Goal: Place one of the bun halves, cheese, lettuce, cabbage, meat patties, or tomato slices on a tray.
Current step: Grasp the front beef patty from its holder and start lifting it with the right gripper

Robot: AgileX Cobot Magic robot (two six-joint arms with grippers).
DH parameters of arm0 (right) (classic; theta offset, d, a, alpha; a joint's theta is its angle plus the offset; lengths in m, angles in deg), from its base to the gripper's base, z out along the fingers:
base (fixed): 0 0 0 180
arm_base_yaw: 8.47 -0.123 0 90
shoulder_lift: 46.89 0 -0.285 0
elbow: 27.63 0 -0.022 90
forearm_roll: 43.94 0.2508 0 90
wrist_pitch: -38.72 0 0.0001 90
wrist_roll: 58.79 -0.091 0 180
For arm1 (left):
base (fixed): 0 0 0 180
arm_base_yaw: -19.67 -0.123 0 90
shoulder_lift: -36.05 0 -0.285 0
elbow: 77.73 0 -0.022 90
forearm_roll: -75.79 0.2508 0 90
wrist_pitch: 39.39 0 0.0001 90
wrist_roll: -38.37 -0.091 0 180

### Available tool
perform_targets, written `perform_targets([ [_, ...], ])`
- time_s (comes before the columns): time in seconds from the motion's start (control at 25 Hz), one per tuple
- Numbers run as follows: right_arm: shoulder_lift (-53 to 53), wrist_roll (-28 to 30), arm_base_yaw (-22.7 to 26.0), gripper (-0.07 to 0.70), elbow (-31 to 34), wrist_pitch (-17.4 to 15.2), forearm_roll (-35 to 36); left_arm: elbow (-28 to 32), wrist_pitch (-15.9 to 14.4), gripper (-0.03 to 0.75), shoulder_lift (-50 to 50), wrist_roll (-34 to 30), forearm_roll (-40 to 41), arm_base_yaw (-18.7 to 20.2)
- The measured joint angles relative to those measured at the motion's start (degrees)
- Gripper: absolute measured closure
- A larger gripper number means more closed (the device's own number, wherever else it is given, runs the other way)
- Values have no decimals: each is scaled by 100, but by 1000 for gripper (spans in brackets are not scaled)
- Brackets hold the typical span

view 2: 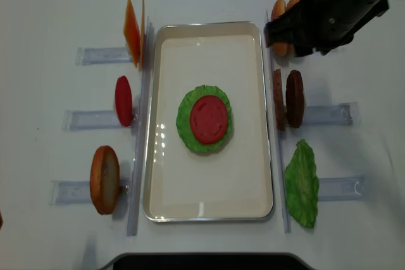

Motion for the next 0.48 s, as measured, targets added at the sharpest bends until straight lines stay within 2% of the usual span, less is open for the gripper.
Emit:
perform_targets([
  [0.2, 513, -358, -520, 342, -11, 16, -77, 0, 0, 716, 0, 0, 0, 0],
  [0.48, 830, -511, -625, 314, -18, 309, -81, 0, 0, 716, 0, 0, 0, 0],
])
